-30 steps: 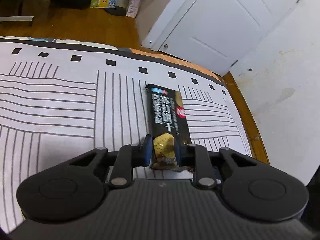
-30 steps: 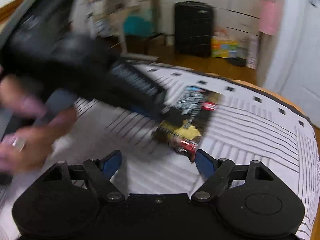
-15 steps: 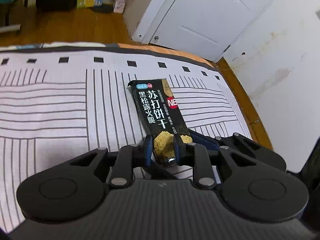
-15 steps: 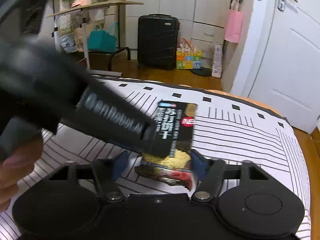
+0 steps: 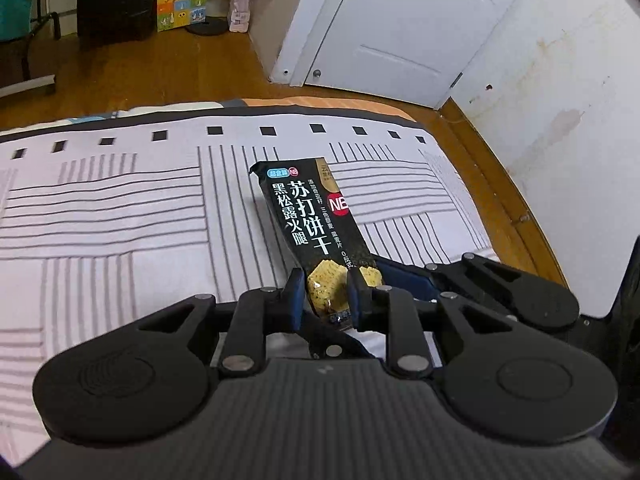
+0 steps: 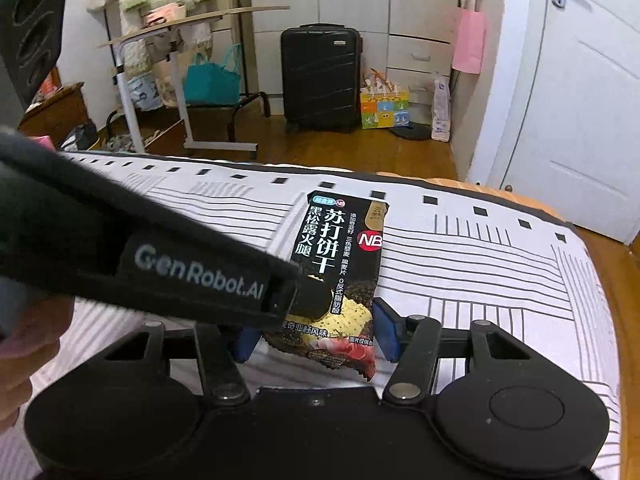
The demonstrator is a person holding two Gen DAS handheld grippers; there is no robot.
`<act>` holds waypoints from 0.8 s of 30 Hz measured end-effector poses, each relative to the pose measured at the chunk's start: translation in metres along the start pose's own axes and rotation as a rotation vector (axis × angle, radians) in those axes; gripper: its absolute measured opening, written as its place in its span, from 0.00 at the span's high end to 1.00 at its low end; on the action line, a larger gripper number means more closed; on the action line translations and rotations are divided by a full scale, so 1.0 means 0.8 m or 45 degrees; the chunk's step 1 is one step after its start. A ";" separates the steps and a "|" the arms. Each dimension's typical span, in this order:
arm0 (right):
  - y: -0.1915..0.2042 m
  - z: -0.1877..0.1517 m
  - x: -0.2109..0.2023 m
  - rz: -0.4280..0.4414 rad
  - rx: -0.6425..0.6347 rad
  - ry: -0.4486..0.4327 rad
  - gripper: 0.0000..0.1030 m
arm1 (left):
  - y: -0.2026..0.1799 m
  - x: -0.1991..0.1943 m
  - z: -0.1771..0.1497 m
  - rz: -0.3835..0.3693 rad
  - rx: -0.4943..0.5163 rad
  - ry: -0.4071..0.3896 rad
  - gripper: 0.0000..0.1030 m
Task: Organize snacks
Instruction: 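Lift the black cracker packet with the left tool over the pink box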
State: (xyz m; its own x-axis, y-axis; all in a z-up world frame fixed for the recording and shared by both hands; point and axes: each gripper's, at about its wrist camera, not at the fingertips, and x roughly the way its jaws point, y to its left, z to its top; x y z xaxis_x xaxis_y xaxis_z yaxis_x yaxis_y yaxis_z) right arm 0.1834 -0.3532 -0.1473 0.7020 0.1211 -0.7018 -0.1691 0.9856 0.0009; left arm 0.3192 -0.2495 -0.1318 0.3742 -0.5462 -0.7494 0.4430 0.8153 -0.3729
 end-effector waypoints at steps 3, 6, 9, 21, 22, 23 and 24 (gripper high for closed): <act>0.018 0.000 -0.025 -0.015 -0.026 0.029 0.40 | -0.005 -0.025 -0.009 -0.006 -0.006 0.017 0.80; 0.032 -0.003 -0.048 -0.023 -0.018 0.052 0.40 | -0.013 -0.051 -0.023 -0.024 -0.002 0.033 0.80; 0.043 -0.010 -0.071 0.005 0.016 0.066 0.40 | -0.024 -0.078 -0.040 -0.007 0.063 0.038 0.80; 0.131 -0.046 -0.156 0.048 0.001 0.030 0.41 | -0.032 -0.189 -0.106 0.065 0.168 0.057 0.79; 0.137 -0.047 -0.161 0.053 0.003 0.030 0.41 | -0.033 -0.198 -0.111 0.074 0.173 0.056 0.79; 0.144 -0.048 -0.167 0.054 -0.004 0.029 0.41 | -0.033 -0.207 -0.116 0.080 0.177 0.055 0.79; 0.153 -0.050 -0.173 0.051 -0.017 0.027 0.41 | -0.034 -0.215 -0.121 0.087 0.189 0.056 0.80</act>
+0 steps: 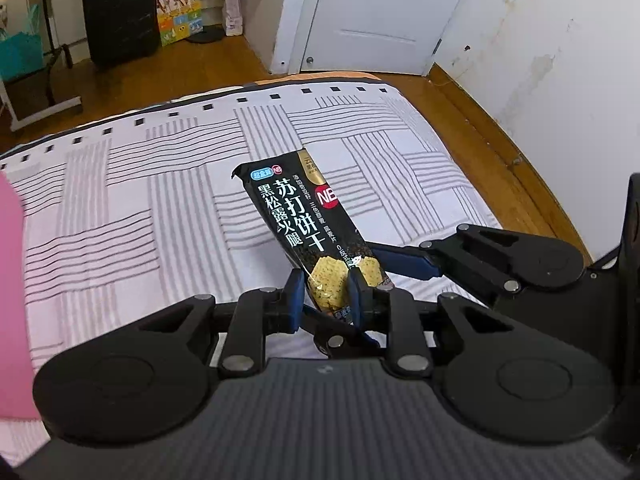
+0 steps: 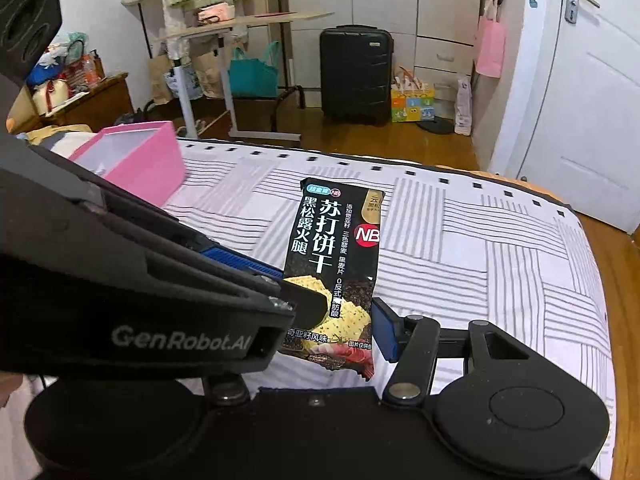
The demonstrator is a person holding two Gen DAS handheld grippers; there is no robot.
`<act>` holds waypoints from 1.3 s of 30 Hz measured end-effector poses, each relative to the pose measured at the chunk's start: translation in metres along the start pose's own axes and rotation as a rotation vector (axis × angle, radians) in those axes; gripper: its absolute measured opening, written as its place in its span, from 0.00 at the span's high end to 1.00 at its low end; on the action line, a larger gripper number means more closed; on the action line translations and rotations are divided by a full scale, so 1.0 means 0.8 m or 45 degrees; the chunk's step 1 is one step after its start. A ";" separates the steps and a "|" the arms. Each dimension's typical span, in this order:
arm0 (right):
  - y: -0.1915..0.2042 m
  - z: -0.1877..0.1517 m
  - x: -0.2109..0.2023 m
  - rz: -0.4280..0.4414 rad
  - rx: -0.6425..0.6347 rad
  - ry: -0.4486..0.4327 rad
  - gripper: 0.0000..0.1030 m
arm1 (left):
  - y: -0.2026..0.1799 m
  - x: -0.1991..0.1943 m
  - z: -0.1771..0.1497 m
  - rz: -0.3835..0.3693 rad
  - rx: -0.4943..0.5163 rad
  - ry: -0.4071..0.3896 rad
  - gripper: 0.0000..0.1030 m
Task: Organize snacks
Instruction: 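Lift the black cracker packet with the left tool over the pink box, then lower the cracker packet into the pink box and open the left tool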
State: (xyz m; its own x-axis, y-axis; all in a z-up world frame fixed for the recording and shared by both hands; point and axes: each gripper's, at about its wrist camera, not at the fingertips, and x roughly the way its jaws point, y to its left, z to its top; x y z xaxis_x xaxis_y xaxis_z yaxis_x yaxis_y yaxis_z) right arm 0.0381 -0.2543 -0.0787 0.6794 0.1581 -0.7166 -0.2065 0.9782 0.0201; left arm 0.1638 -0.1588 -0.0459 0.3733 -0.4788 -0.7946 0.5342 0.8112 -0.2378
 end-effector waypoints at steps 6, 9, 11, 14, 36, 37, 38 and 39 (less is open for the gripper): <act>0.050 -0.010 -0.033 0.024 -0.067 -0.018 0.42 | 0.009 -0.055 -0.036 0.016 0.013 -0.001 0.79; 0.076 -0.008 -0.047 0.027 -0.117 -0.026 0.42 | 0.018 -0.081 -0.052 0.021 0.002 -0.020 0.79; 0.092 -0.004 -0.056 0.033 -0.139 -0.027 0.42 | 0.026 -0.100 -0.060 0.022 -0.014 -0.032 0.79; 0.118 0.004 -0.068 0.040 -0.182 -0.040 0.42 | 0.039 -0.129 -0.072 0.033 -0.030 -0.061 0.79; 0.318 0.098 0.038 0.324 -0.341 -0.177 0.41 | 0.281 -0.227 -0.099 0.327 -0.281 -0.210 0.76; 0.321 0.102 0.047 0.332 -0.330 -0.168 0.41 | 0.291 -0.224 -0.098 0.335 -0.299 -0.211 0.76; 0.324 0.108 0.059 0.342 -0.315 -0.156 0.41 | 0.300 -0.220 -0.097 0.346 -0.312 -0.213 0.74; 0.327 0.112 0.068 0.348 -0.307 -0.152 0.41 | 0.310 -0.216 -0.095 0.358 -0.319 -0.217 0.73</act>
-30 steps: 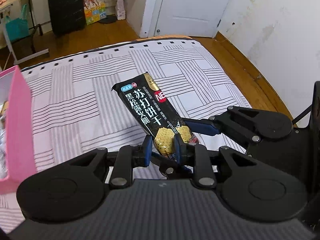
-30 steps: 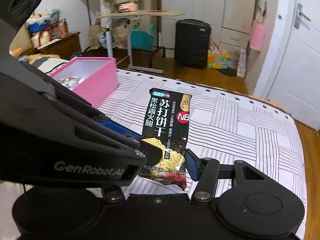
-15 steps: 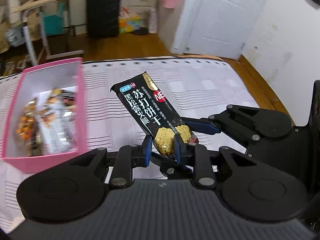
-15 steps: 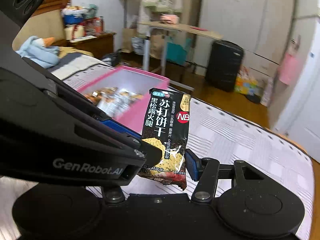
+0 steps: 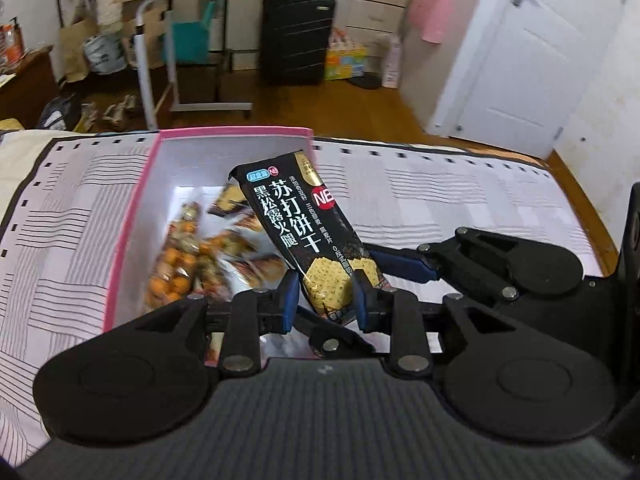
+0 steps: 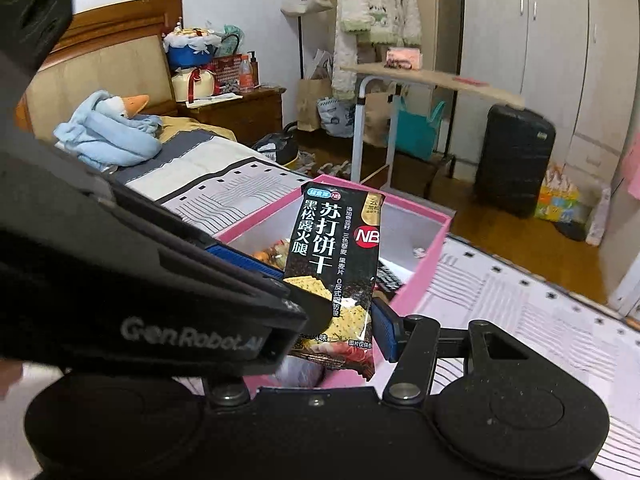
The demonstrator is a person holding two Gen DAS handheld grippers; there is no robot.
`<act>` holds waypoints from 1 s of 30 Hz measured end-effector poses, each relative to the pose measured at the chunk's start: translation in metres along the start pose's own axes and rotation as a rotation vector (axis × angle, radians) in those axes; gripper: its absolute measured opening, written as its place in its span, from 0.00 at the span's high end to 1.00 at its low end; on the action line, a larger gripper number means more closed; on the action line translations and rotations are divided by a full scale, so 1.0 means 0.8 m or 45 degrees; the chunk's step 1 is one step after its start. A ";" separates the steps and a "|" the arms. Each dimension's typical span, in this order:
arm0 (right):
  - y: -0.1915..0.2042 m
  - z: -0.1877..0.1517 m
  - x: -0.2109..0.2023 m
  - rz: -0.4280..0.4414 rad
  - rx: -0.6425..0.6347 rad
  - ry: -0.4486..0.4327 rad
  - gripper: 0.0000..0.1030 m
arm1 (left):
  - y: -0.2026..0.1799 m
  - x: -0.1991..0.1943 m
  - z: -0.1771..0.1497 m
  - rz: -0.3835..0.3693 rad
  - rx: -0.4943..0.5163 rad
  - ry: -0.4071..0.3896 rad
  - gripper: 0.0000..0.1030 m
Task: Organize snacks
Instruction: 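Lower the cracker packet into the pink box and open the left tool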
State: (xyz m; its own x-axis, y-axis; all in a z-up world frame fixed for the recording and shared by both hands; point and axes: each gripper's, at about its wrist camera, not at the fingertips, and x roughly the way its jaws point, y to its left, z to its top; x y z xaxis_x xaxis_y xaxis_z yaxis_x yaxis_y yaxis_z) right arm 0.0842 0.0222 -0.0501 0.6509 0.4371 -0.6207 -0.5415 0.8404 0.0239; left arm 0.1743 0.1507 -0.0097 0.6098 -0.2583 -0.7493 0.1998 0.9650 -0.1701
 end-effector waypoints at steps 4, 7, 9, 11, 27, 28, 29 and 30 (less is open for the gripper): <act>0.002 0.010 0.038 0.006 0.021 0.001 0.40 | 0.029 0.027 0.013 0.005 -0.085 -0.004 0.64; -0.002 0.013 0.059 0.052 0.075 0.004 0.37 | 0.045 0.047 0.020 0.019 -0.127 0.017 0.59; -0.004 0.010 0.067 0.075 0.107 0.001 0.36 | 0.054 0.057 0.019 0.023 -0.169 0.023 0.55; -0.009 0.006 0.069 0.090 0.154 0.010 0.33 | 0.064 0.063 0.018 -0.005 -0.227 0.031 0.49; -0.019 -0.014 -0.039 -0.221 0.094 0.148 0.29 | 0.019 -0.010 -0.016 0.029 -0.216 -0.089 0.48; -0.020 -0.016 -0.047 -0.232 0.102 0.151 0.29 | 0.016 -0.017 -0.018 0.025 -0.211 -0.096 0.48; -0.021 -0.018 -0.055 -0.243 0.110 0.149 0.29 | 0.012 -0.024 -0.020 0.022 -0.203 -0.106 0.48; -0.021 -0.020 -0.064 -0.254 0.115 0.144 0.29 | 0.008 -0.031 -0.022 0.018 -0.195 -0.115 0.48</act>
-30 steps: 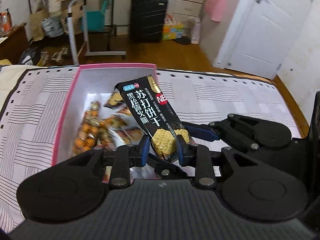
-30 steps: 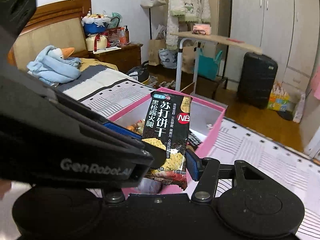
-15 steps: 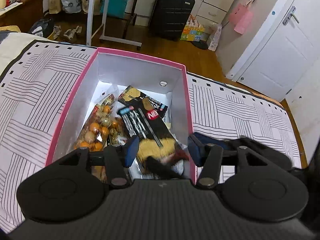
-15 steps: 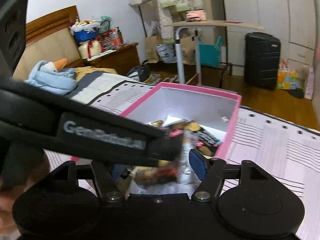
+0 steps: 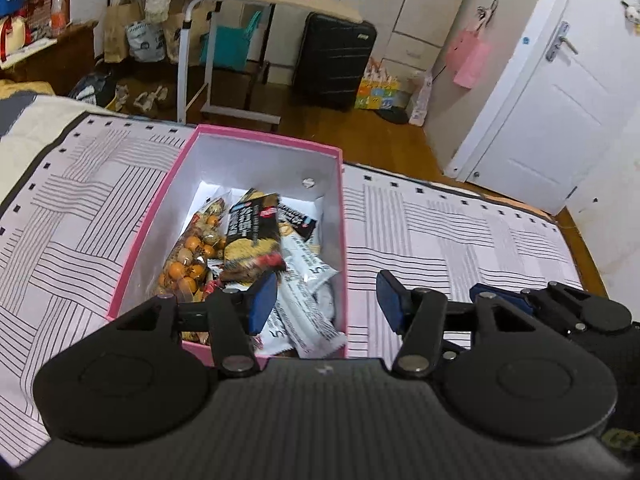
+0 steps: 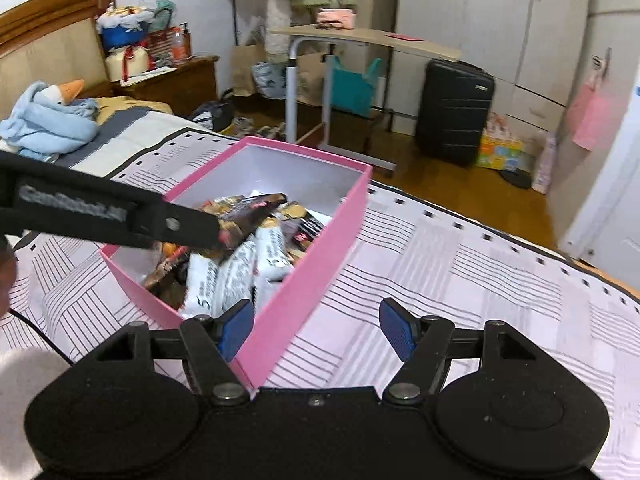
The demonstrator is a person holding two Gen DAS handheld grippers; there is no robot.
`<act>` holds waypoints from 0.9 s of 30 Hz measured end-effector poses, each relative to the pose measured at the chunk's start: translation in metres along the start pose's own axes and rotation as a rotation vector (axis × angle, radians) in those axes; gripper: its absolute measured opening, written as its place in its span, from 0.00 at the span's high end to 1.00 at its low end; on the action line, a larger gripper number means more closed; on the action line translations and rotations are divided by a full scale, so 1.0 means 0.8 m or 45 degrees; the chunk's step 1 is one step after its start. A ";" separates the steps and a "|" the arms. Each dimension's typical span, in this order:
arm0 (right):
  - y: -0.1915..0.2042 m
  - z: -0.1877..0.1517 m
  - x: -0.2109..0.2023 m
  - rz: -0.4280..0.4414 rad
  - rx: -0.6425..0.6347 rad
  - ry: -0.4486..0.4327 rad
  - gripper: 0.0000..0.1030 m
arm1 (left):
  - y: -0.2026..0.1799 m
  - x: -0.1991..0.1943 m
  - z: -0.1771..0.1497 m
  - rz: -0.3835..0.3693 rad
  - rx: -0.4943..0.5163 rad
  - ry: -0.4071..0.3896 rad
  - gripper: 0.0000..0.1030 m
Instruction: Organize snacks
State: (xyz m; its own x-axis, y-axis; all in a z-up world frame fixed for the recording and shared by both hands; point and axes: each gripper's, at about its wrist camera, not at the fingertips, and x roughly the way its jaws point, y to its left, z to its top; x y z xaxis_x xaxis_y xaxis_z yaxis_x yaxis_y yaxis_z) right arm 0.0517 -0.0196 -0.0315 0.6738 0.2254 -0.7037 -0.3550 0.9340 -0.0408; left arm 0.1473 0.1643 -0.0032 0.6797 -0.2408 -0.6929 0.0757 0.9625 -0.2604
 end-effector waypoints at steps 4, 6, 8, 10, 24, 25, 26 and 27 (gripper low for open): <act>-0.010 -0.010 -0.030 -0.047 0.024 -0.024 0.28 | -0.018 -0.027 -0.008 -0.028 0.046 -0.019 0.48; -0.017 -0.013 -0.047 -0.054 0.055 -0.042 0.28 | -0.027 -0.039 -0.014 -0.050 0.078 -0.028 0.47; -0.022 -0.019 -0.062 -0.067 0.082 -0.057 0.28 | -0.037 -0.051 -0.020 -0.066 0.111 -0.039 0.47; -0.027 -0.023 -0.074 -0.087 0.103 -0.077 0.28 | -0.046 -0.060 -0.026 -0.083 0.135 -0.048 0.46; -0.054 -0.075 -0.131 -0.208 0.273 -0.154 0.27 | -0.093 -0.088 -0.074 -0.030 0.253 -0.118 0.36; -0.054 -0.079 -0.134 -0.214 0.281 -0.157 0.27 | -0.094 -0.088 -0.078 -0.025 0.259 -0.122 0.35; -0.055 -0.084 -0.136 -0.219 0.286 -0.158 0.26 | -0.097 -0.088 -0.081 -0.021 0.262 -0.126 0.33; -0.054 -0.088 -0.137 -0.228 0.290 -0.158 0.26 | -0.099 -0.088 -0.086 -0.018 0.265 -0.130 0.32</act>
State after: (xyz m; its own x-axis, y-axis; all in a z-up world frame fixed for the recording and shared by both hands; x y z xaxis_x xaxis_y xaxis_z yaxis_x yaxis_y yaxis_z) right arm -0.0525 -0.1046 -0.0024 0.7914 0.0704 -0.6072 -0.0785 0.9968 0.0133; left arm 0.0436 0.0963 0.0201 0.7470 -0.2505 -0.6159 0.2272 0.9667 -0.1176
